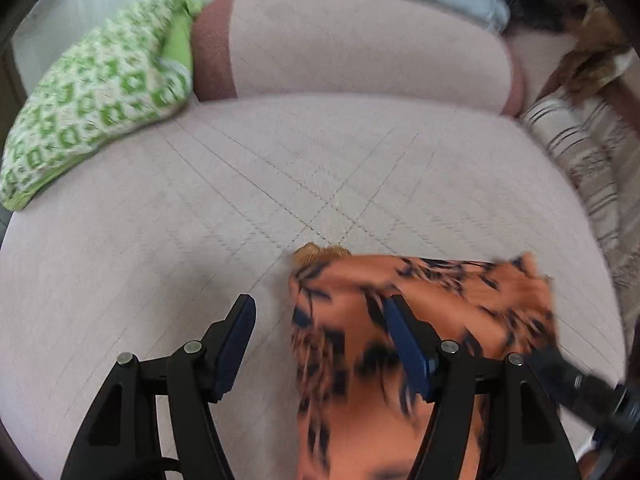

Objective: Fold small clothes
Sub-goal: 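Grasp the folded bundle edge with the right tool and fold it over again, then open the right tool and withdraw both tools from the folded blouse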

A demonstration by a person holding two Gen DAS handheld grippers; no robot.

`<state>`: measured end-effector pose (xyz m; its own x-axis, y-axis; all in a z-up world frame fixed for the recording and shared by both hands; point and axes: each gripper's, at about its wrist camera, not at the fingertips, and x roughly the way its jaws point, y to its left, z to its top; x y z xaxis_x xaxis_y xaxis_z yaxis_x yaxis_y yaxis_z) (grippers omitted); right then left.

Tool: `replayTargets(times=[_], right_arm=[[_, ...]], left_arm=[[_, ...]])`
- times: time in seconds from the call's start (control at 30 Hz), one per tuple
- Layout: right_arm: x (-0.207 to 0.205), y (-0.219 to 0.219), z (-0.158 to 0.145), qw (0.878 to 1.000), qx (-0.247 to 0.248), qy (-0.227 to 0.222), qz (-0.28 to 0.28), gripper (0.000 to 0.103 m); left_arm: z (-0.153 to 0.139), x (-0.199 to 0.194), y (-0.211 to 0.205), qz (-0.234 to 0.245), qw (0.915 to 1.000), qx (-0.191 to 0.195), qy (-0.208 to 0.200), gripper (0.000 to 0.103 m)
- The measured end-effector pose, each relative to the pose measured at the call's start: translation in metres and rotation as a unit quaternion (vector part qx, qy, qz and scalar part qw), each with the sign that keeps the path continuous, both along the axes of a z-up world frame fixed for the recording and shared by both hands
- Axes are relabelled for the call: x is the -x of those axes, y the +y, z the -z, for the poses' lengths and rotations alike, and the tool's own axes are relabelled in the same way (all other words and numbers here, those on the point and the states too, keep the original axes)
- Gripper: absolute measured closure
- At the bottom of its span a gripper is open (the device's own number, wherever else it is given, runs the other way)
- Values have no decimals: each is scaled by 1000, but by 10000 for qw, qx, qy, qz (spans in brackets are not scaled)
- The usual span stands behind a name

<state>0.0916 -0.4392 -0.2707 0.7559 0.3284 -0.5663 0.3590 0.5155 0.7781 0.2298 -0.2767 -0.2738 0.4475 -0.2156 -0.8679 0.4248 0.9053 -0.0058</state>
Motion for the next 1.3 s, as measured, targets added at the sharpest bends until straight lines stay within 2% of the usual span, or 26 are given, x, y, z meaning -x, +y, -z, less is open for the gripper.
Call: replayTargets(times=[0.07, 0.13, 0.23, 0.3, 0.4, 0.53, 0.6, 0.7, 0.73, 0.77, 0.8, 0.83, 0.87, 0.9, 0.93, 1.0, 1.13, 1.2, 1.3], right_arm=[[-3, -15, 27, 9977, -152, 540, 376, 72], [-3, -24, 37, 9964, -463, 506, 499, 70], [-4, -22, 29, 9980, -156, 406, 452, 69], [4, -23, 17, 9987, -53, 146, 492, 69], [22, -21, -7, 9979, 277, -322, 498, 68], [67, -12, -24, 9968, 325, -708, 202, 68], [82, -1, -31, 9962, 400, -767, -16, 68], [108, 12, -33, 9954, 240, -878, -292, 68], [119, 17, -27, 9959, 212, -789, -394, 68], [122, 24, -18, 9973, 195, -512, -489, 68], [122, 33, 0, 9977, 145, -7, -669, 69], [119, 40, 20, 9951, 32, 478, -860, 69], [119, 43, 33, 9928, -100, 773, -913, 69], [122, 44, 39, 9924, -198, 878, -839, 69], [124, 43, 33, 9938, -126, 768, -794, 69], [129, 42, 10, 9965, 259, 342, -718, 69], [146, 34, -26, 9954, 628, -673, -274, 69], [145, 33, -35, 9934, 846, -775, -15, 68], [132, 36, -35, 9948, 751, -692, -20, 68]], left_arm=[[24, -16, -13, -81, 9997, -124, 191, 35], [46, -24, -20, -101, 9985, -280, 455, 31], [36, -17, -9, -189, 9993, -41, 326, 28], [25, -7, 2, -123, 9997, 2, 226, 28], [3, 25, 29, -87, 9999, 49, -124, 28], [-18, 89, 68, 139, 9990, 221, -365, 28], [-21, 112, 79, 234, 9986, 179, -443, 28], [-12, 148, 83, 521, 9974, 62, -500, 28], [-2, 158, 80, 678, 9967, -109, -431, 28], [8, 165, 78, 755, 9960, -262, -398, 27], [13, 167, 76, 734, 9959, -300, -426, 27], [12, 168, 79, 652, 9966, -215, -461, 25], [8, 166, 79, 560, 9977, -161, -334, 25], [3, 164, 80, 520, 9983, -137, -239, 25], [-4, 162, 81, 488, 9986, -96, -185, 26], [-24, 167, 84, 475, 9981, 9, -395, 26], [-66, 196, 85, 506, 9904, 5, -1283, 25], [-80, 208, 84, 467, 9858, -18, -1610, 23], [-93, 217, 81, 430, 9813, -121, -1873, 23]])
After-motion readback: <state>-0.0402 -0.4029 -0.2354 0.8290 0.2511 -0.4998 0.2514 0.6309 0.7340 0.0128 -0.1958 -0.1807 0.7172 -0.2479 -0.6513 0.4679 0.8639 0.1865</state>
